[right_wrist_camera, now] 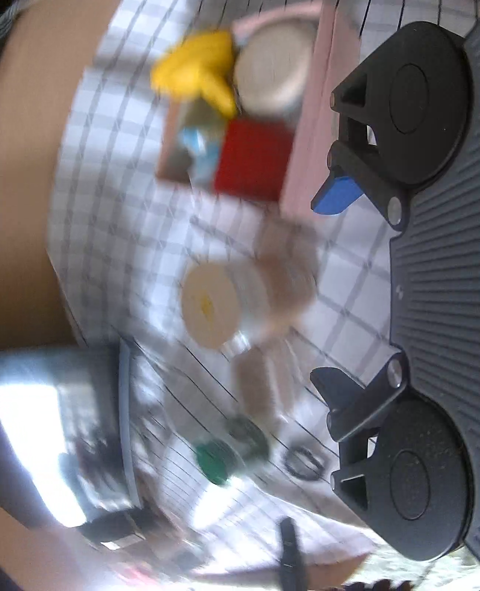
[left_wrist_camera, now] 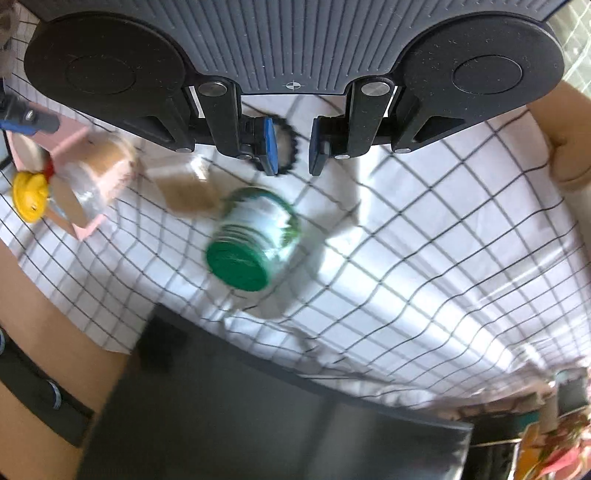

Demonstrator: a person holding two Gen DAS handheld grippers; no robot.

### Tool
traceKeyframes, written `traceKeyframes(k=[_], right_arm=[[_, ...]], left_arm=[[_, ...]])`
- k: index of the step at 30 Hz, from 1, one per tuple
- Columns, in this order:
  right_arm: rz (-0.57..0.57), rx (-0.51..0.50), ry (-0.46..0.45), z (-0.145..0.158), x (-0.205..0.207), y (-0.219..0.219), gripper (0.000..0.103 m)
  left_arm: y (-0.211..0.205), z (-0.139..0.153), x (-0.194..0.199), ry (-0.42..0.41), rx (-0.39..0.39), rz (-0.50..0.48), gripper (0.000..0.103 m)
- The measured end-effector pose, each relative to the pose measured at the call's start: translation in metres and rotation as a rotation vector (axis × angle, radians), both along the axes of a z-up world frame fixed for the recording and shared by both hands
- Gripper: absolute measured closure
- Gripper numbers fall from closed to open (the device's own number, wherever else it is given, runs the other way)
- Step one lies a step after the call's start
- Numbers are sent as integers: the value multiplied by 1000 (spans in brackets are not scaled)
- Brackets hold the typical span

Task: Organize soft objects
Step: 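Grasp the black beaded hair tie with the left tool, then grasp the cotton swab pack with the right tool while the left tool holds the hair tie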

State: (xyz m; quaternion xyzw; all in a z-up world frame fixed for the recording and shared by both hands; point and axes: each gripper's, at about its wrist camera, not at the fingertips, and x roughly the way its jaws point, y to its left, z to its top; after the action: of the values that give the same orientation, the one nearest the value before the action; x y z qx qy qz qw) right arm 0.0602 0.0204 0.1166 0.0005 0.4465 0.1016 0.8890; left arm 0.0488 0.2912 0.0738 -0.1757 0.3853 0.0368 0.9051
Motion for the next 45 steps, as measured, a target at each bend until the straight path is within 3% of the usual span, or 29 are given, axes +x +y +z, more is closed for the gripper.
traceKeyframes(k=[7,12,15,19,24,37,45], right_arm=[[132,-40,217,-42,10,40,13],[99,-42,287,-54,12,40,12],[88,-40,285,-55,10,40,11],[94,-42,290,-58,9,43,0],[94,-49,289,-59,9,45,0],[81,-68,283,-61,10,49,0],[128,-104,257,-63,7,54,0]], left_arm=[[-4,-18,13,30,15,-45,83],[-13,-32,29,61,39,-73,83],[-19,-39,37,88,64,-90,83],[-27,-46,41,122,77,-111,83],[-35,-48,42,104,123,-146,82],[-28,-52,38,62,92,-180,83],[-29,-54,31,41,112,-159,93]])
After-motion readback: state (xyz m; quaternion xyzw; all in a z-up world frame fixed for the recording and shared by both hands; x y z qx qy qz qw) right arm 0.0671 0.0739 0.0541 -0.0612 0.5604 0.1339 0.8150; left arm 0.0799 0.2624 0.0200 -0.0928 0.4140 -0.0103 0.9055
